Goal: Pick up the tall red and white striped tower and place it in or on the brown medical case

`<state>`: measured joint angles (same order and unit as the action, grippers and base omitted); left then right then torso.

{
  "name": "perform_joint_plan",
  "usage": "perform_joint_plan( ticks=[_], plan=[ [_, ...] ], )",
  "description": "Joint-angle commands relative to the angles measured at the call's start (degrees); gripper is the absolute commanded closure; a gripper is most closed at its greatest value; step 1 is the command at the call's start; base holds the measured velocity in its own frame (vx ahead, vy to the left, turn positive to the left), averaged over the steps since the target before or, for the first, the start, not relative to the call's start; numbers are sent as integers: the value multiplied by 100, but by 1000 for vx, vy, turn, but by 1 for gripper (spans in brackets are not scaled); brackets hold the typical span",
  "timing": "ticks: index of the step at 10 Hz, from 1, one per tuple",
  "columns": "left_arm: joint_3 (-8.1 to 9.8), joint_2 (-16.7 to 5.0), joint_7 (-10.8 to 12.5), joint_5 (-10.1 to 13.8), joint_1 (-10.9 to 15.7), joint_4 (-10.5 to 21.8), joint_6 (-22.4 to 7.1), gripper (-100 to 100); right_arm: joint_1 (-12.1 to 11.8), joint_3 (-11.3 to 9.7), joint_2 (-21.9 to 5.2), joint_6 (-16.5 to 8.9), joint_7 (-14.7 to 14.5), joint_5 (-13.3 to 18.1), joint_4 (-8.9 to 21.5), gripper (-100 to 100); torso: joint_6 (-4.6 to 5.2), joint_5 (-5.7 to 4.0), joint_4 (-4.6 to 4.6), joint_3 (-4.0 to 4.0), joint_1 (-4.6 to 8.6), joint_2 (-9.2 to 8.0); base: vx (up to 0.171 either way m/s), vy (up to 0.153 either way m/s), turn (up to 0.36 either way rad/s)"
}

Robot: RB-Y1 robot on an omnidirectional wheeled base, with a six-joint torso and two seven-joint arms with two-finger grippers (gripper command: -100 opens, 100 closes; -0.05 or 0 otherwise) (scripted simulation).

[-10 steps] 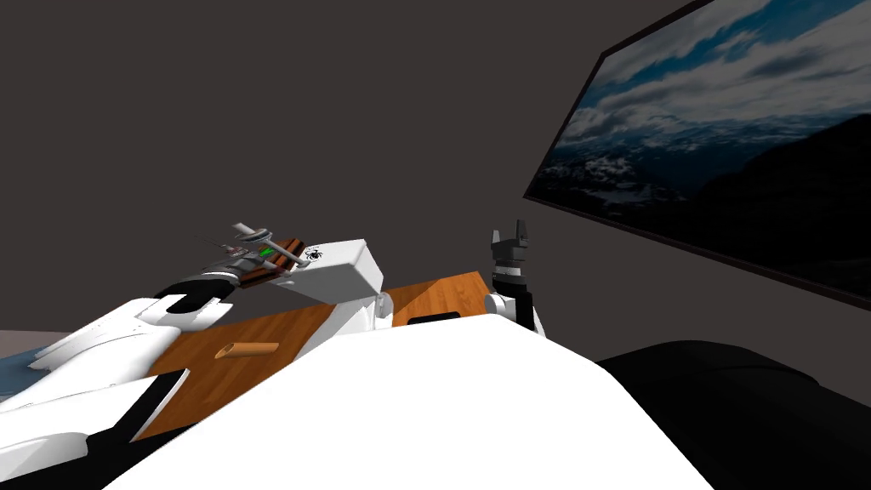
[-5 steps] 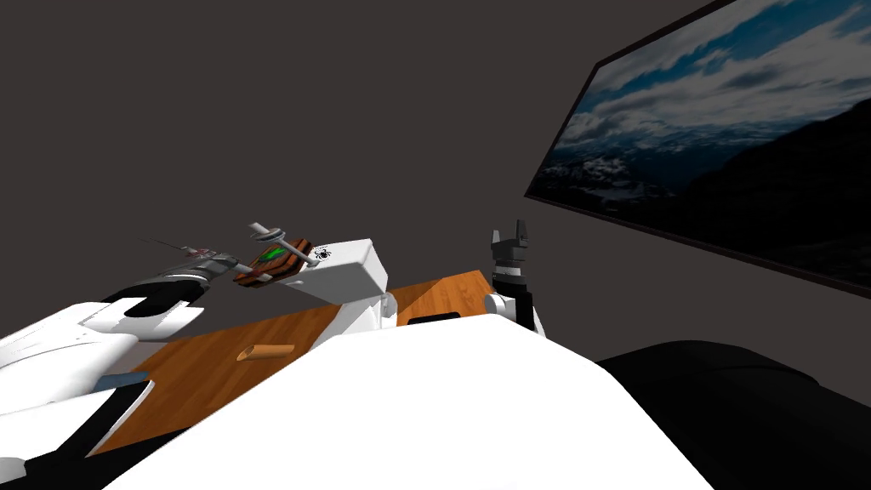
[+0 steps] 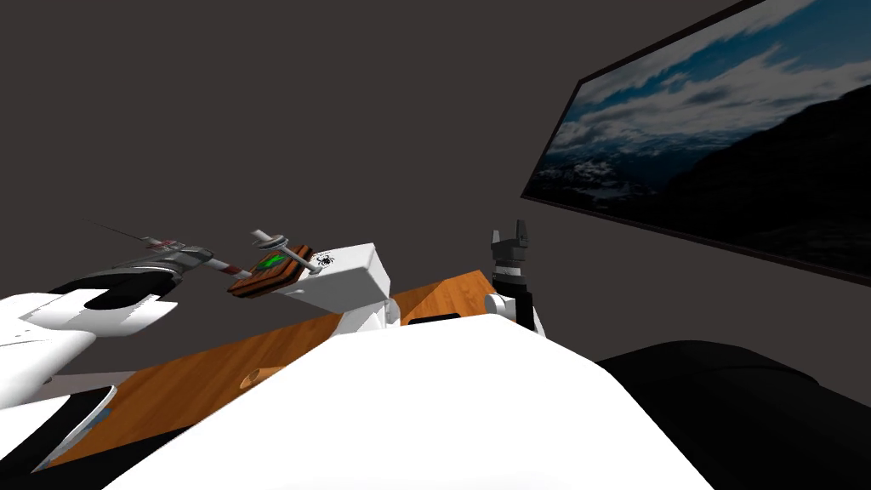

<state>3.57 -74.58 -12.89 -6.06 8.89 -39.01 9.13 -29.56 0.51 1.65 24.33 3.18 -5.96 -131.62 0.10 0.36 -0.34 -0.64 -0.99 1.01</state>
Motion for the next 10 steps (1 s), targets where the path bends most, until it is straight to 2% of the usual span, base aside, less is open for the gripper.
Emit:
perform_joint_plan(
  ticks=[1, 3, 4, 5, 9, 10],
  plan=[
    [-152, -69, 56, -9, 212, 226, 100, 100, 0, 0, 0, 0, 0, 0, 0, 0, 0, 0, 0, 0, 0, 0, 52, 99, -96],
    [-310, -241, 148, -3, 420, 137, 99, 100, 0, 0, 1, 0, 0, 0, 0, 0, 0, -2, 2, 4, 20, -7, 42, 75, -135],
    [-248, -203, 130, 9, 297, 69, 15, 100, 0, -1, 1, 0, 0, 0, 0, 0, 10, -7, 3, 4, 30, -5, 22, 40, -62],
    [-248, -216, 139, 11, 308, 42, 8, -100, 0, -1, 1, 0, 0, 0, 0, 0, -7, 0, 4, 9, 40, -16, 6, 7, -3],
    [-248, -215, 138, 10, 309, 43, 10, -100, 0, -1, 2, 0, 0, 0, 0, 0, -10, -4, 9, 22, 53, -36, 0, 0, 0],
    [-248, -215, 138, 10, 309, 43, 10, 0, 0, -1, 2, 0, 0, 0, 0, 0, -10, -4, 9, 22, 53, -36, 0, 0, 0]
  ],
)
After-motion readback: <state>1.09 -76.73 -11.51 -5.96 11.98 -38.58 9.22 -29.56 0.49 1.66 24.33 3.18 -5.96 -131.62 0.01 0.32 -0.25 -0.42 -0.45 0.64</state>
